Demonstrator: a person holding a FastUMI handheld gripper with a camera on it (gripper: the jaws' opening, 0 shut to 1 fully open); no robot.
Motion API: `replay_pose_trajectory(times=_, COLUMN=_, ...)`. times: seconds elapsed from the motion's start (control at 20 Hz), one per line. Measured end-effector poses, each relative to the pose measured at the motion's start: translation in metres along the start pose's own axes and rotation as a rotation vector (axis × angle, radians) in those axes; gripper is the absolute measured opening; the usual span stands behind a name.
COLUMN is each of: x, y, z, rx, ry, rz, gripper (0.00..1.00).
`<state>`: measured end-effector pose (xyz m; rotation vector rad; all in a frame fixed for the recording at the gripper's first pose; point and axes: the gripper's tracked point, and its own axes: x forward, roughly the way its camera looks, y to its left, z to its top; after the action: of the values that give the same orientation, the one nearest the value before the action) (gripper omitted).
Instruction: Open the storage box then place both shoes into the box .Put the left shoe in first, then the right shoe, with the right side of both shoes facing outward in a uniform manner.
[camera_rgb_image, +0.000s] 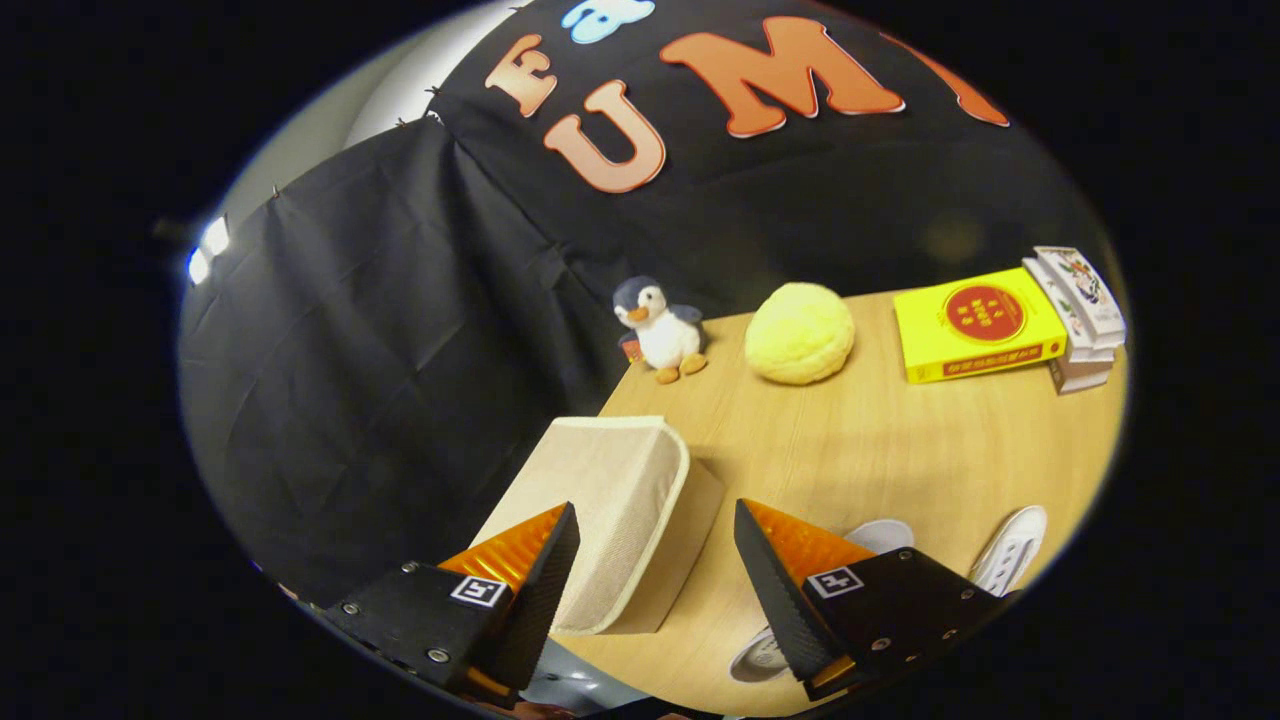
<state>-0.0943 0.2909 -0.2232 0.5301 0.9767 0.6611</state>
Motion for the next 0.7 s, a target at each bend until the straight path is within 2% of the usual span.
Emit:
replay_pose_trajectory(times=0.35, x=0.048, y=0.013, z=-0.052, rx=0.184, ry=0.204, rz=0.114, gripper=0.93)
replay_pose_trajectory(times=0.55, x=0.070, y=0.015, z=-0.067, rx=0.222, ry=0.251, rz=0.134, gripper=0.93)
replay_pose_trajectory(times=0.7, x=0.081, y=0.023, z=-0.075, rx=0.244, ry=0.266, rz=0.186, gripper=0.93)
